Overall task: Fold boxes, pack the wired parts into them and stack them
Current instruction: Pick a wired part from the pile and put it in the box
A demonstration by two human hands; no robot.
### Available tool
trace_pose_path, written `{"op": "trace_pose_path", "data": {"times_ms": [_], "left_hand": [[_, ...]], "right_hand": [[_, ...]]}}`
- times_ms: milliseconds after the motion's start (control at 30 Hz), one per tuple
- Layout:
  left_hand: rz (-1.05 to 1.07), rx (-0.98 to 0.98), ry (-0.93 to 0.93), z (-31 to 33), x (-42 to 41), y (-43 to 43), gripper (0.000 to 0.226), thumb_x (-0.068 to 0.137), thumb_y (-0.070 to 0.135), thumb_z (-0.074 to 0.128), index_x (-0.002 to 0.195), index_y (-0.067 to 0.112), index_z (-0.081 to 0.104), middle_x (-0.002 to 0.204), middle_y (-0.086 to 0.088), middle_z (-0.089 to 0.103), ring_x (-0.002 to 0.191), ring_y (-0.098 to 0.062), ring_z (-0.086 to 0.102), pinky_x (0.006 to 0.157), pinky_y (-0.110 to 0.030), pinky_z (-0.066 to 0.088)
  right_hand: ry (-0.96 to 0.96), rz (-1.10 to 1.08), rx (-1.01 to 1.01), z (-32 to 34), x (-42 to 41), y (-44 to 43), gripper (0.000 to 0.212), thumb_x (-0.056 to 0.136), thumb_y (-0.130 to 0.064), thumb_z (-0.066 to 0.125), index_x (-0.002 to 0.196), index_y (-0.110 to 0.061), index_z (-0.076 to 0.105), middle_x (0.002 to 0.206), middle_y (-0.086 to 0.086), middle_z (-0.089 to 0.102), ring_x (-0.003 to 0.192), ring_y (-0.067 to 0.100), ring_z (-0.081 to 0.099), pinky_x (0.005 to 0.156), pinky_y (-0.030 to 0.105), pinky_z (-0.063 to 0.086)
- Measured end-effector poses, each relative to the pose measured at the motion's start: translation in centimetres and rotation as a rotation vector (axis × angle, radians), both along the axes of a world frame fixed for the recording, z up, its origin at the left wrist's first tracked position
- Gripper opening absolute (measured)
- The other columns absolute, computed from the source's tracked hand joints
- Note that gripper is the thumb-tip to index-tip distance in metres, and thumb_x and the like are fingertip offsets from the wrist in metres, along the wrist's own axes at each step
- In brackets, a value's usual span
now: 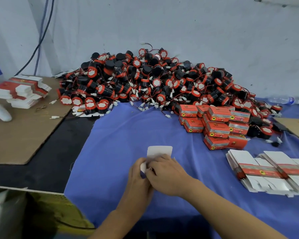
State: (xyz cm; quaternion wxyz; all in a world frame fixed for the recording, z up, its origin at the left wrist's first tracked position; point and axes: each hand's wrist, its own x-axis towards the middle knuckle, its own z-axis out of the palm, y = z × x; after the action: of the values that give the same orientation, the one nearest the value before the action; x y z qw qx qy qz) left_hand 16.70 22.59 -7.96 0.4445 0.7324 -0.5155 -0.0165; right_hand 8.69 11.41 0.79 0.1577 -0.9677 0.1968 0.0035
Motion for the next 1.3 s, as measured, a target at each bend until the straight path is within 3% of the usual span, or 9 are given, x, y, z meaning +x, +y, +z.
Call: {"op": "trace_pose_path", "data": {"times_ms": [167,333,500,633,767,867,1033,1133,1300], "left_hand": [[-0.123,-0.139,0.106,-0.9,0.4,0.4,0.053,0.091,0.018,0.067,0.138,0.035,0.050,0.126,-0.002,0.064,0.113,-0.029,0.065,0.095,-0.036,0.056],[-0.052,-0.101,-0.158,-1.6,0.7,0.9,0.019,0.093,0.015,0.069,0.104,0.030,0.072,0.169,-0.005,0.001,0.136,0.003,0.043,0.098,-0.010,0.043],[-0.112,-0.182,0.067,-1.7,0.6,1.2,0.029,0.091,0.008,0.067,0.107,0.032,0.069,0.157,0.007,0.041,0.136,-0.006,0.050,0.100,-0.016,0.046],[0.030,-0.147,0.335,-1.3,0.4,1.3,0.033,0.089,0.038,0.071,0.113,0.047,0.051,0.136,0.031,0.054,0.117,-0.005,0.063,0.091,-0.024,0.054],[0.040,-0.072,0.219,-1.2,-0.1,1.0,0.048,0.096,0.041,0.058,0.140,0.048,0.039,0.139,0.029,0.049,0.124,0.002,0.055,0.100,-0.025,0.049],[0.080,-0.004,0.141,-1.1,-0.4,0.8,0.041,0.100,0.040,0.054,0.136,0.051,0.040,0.129,0.031,0.051,0.117,0.006,0.055,0.093,-0.024,0.052],[0.141,0.042,-0.005,-1.3,-0.7,0.3,0.037,0.103,0.035,0.051,0.140,0.034,0.051,0.129,0.020,0.053,0.117,-0.003,0.052,0.093,-0.026,0.051],[0.152,0.070,-0.004,-1.0,-0.6,0.1,0.040,0.100,0.035,0.055,0.140,0.034,0.052,0.125,0.017,0.055,0.116,-0.005,0.050,0.092,-0.028,0.052],[0.083,0.027,0.129,0.1,-0.2,-0.1,0.032,0.099,0.053,0.047,0.122,0.035,0.061,0.130,0.024,0.049,0.122,-0.001,0.049,0.096,-0.022,0.050]], "right_hand": [[-0.093,-0.106,0.190,0.9,0.3,-0.9,0.010,0.089,-0.025,0.052,0.090,-0.024,0.062,0.088,-0.006,0.069,0.084,0.015,0.063,0.075,0.039,0.055],[-0.033,-0.131,0.057,1.2,1.2,-0.8,0.011,0.078,-0.024,0.060,0.074,-0.023,0.071,0.071,-0.005,0.067,0.069,0.016,0.063,0.059,0.030,0.052],[0.102,0.151,0.045,1.3,0.8,-2.0,0.026,0.092,-0.020,0.049,0.074,-0.021,0.068,0.094,-0.004,0.064,0.096,0.018,0.057,0.081,0.042,0.052],[0.037,0.208,0.103,0.5,-0.5,-2.6,0.028,0.097,-0.019,0.048,0.095,-0.027,0.075,0.116,-0.020,0.050,0.104,-0.008,0.039,0.086,0.015,0.033],[-0.340,0.192,0.051,-1.1,-1.8,-2.3,0.020,0.091,-0.006,0.061,0.093,-0.020,0.075,0.121,-0.008,0.047,0.110,0.010,0.049,0.087,0.023,0.048],[-0.626,0.037,0.099,-2.0,-2.8,-2.0,0.020,0.088,-0.004,0.065,0.095,-0.023,0.068,0.123,-0.012,0.040,0.111,0.004,0.050,0.087,0.009,0.042],[-1.126,-0.471,0.389,-4.3,-4.6,-2.1,0.023,0.092,-0.010,0.059,0.101,-0.031,0.063,0.111,-0.005,0.059,0.109,0.013,0.060,0.092,0.019,0.046],[-0.978,-0.628,0.777,-5.9,-4.8,-3.0,0.024,0.097,-0.006,0.061,0.108,-0.027,0.065,0.105,-0.002,0.067,0.097,0.016,0.066,0.090,0.037,0.056],[-0.828,-0.479,0.737,-6.8,-4.2,-2.9,0.039,0.096,-0.012,0.064,0.124,-0.038,0.060,0.108,-0.012,0.070,0.096,0.010,0.069,0.077,0.026,0.057]]}}
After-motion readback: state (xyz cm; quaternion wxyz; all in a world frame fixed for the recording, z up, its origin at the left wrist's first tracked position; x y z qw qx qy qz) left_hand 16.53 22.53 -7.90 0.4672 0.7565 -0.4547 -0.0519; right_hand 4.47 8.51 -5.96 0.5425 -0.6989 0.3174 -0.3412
